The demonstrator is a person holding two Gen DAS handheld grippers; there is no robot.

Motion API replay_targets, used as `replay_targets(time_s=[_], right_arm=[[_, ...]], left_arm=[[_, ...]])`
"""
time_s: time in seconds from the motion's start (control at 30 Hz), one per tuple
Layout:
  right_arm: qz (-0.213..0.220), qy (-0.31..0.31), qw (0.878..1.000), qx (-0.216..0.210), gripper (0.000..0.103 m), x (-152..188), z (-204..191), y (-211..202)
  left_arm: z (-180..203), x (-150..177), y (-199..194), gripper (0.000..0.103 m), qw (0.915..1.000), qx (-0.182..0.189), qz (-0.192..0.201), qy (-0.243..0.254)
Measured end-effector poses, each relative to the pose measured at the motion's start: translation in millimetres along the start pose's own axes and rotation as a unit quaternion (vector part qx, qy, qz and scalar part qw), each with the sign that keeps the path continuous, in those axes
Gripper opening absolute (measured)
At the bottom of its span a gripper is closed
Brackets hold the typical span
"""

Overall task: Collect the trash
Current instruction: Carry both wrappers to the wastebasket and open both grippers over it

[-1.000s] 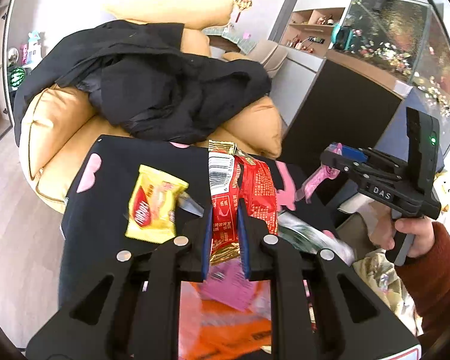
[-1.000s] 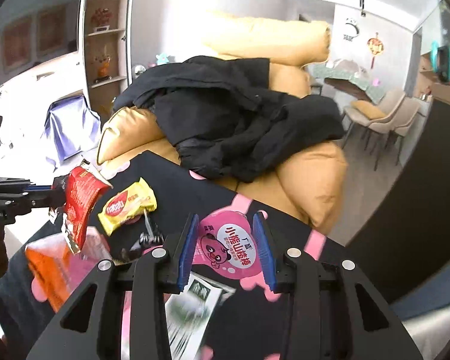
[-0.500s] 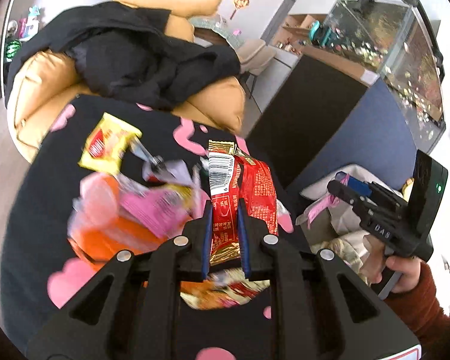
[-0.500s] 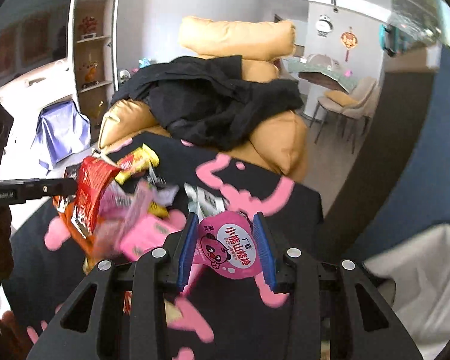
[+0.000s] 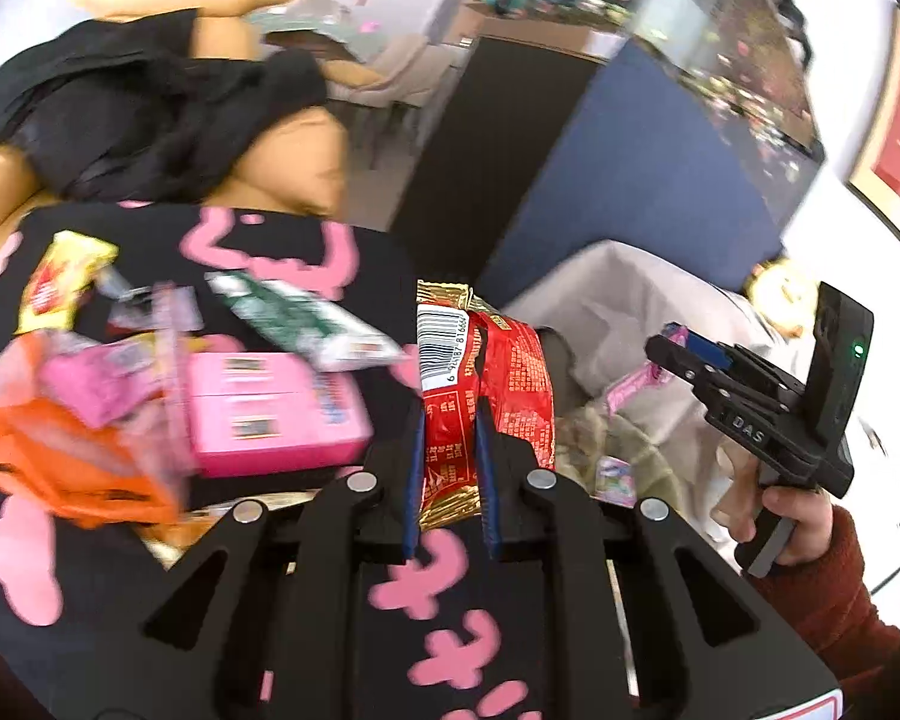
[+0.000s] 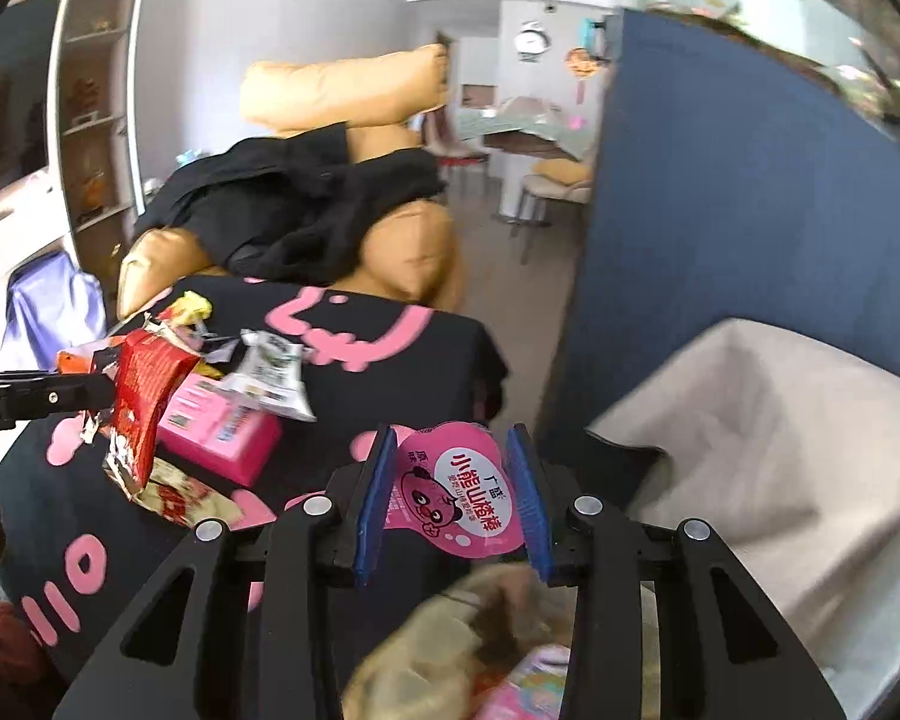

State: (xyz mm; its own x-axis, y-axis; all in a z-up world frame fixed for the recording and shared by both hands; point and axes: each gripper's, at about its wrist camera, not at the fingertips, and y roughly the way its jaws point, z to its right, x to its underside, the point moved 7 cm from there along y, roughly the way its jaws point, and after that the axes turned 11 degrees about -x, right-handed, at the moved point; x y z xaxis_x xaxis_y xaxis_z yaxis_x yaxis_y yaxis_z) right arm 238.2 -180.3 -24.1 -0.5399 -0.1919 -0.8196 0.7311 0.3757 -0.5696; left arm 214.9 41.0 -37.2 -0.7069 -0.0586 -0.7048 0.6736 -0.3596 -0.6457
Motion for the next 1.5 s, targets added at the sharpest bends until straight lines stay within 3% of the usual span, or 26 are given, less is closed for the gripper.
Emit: replay_targets(time_s=[0.37,0.67,0.77,0.83,0.93,1.2,1.4,1.5], right_arm=[[0.012,0.041,0.996,0.084,0.036,51,76,-68],[0.025,0.068,0.991,0.109,0.036,61,109,-90],[0.031,0.073,0.99,0.113,0.036,61,113,-93],[0.033,0.078,0.99,0.113,0.036,63,116,-93],[0.031,0.083,0.99,0.106,0.036,67,116,-89],[0.012,0.098,0.993,0.06,0.037,85,94,-61],[-0.034,0.083,0.995,0.039,0.037,110,67,-12],[-0.063,0.059,0.995,0.057,0.037,123,62,9]], left_arm=[[108,39,44,0.015,0.9912,0.093,-0.056,0.077],[171,62,95,0.015,0.9787,0.131,-0.111,0.113],[186,68,110,0.026,0.9738,0.149,-0.129,0.113],[187,70,116,0.045,0.9742,0.147,-0.133,0.107],[179,74,118,0.05,0.9758,0.141,-0.138,0.094],[129,56,91,0.054,0.9913,0.042,-0.07,0.103],[92,49,72,0.054,0.9959,0.021,-0.057,0.067],[79,50,67,0.054,0.9968,0.013,-0.053,0.059]])
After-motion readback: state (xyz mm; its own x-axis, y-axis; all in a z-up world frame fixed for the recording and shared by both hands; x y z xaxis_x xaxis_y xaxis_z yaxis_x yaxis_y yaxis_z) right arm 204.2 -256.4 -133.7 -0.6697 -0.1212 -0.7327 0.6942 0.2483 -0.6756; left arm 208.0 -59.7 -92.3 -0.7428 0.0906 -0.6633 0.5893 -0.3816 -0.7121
